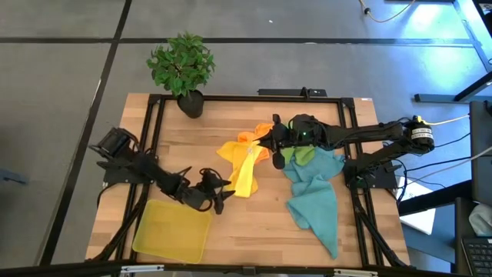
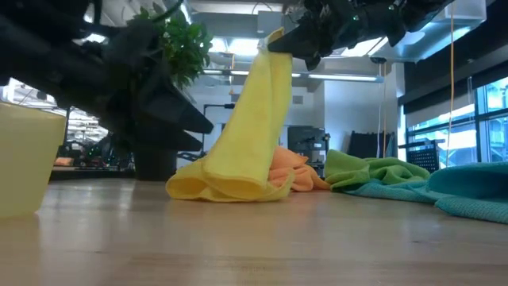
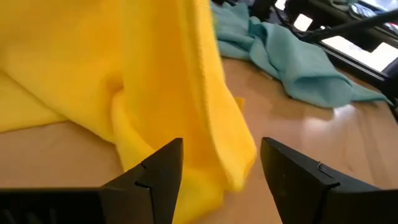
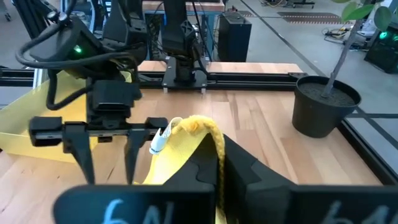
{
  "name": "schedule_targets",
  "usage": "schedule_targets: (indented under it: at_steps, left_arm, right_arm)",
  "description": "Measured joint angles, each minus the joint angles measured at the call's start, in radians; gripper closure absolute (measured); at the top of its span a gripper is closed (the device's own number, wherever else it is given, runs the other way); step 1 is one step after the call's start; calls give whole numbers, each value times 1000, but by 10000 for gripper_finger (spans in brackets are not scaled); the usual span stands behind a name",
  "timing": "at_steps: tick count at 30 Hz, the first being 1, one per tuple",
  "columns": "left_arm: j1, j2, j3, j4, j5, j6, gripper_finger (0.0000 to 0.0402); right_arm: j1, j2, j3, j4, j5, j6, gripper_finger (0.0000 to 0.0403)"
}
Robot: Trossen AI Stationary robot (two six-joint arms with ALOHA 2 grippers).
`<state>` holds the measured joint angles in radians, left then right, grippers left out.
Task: Fold microfiber towels
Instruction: Fold the yellow microfiber cloth
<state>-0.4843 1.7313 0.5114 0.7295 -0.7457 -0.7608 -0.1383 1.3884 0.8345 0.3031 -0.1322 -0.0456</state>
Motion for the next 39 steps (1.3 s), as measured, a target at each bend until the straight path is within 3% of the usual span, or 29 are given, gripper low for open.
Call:
schedule_targets:
  at_steps: [13, 28, 33, 39]
  left_arm:
    - [74, 103, 101, -21, 166, 37, 195]
    - [71, 103, 110, -65, 160, 65, 201]
    - [71, 103, 110, -65, 157, 106, 241]
    - [71, 103, 110, -65, 157, 155, 332]
  right_arm:
    - [0, 0, 0, -7, 0, -7, 397]
    - [0, 0, 0, -48, 0, -14, 397]
    - [0, 0, 0, -47, 0, -14, 397]
    - [0, 0, 0, -50, 0, -15, 397]
